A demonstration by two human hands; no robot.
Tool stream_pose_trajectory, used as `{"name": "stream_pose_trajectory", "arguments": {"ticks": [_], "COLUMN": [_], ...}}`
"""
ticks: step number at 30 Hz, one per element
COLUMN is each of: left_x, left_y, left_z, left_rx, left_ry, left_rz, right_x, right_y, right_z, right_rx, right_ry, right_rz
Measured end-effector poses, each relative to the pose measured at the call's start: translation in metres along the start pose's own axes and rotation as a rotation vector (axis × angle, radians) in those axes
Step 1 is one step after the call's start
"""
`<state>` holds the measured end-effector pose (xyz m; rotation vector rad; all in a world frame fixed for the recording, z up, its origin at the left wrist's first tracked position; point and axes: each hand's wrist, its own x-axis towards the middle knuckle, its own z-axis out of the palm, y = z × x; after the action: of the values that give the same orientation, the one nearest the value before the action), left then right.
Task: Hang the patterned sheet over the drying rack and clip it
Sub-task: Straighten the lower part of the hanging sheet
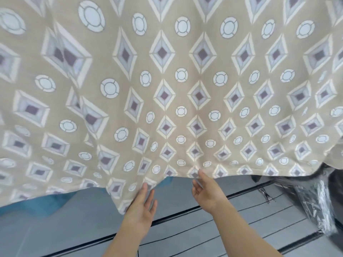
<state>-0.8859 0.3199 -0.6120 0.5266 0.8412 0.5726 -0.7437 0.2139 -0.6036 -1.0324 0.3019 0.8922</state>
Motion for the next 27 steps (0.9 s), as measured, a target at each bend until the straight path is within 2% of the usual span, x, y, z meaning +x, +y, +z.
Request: {"name": "stream_pose_trajectory", "arguments": {"ticks": [6, 11, 14, 19, 23, 27], "left_x": [0.007, 0.020, 0.040, 0.064, 0.049, 0.001], "left_y": [0.014, 0.007, 0.003, -0.003, -0.007, 0.005], "left_z": [0.004, 0.008, 0.012, 0.028, 0.047, 0.086], "left_rx": [0.057, 0.340, 0.499, 0.615, 0.662, 0.728], "left_ry": [0.009, -0.031, -0.049, -0.121, -0.145, -0.173], "left_rz": [0.001, -0.097, -0.082, -0.059, -0.113, -0.197], "right_x": [0.000, 0.010, 0.023, 0.043, 0.021, -0.032], "right_y": [0.000, 0.020, 0.032, 0.031, 0.015, -0.018], "right_z": [0.001, 0.001, 0.009, 0.027, 0.031, 0.029], "right_rx": [-0.091, -0.112, -0.107, -0.102, -0.106, -0.069], "right_ry": [0.051, 0.040, 0.048, 0.037, 0.073, 0.209], "right_rz": [-0.036, 0.005, 0.028, 0.006, 0.016, -0.007]}}
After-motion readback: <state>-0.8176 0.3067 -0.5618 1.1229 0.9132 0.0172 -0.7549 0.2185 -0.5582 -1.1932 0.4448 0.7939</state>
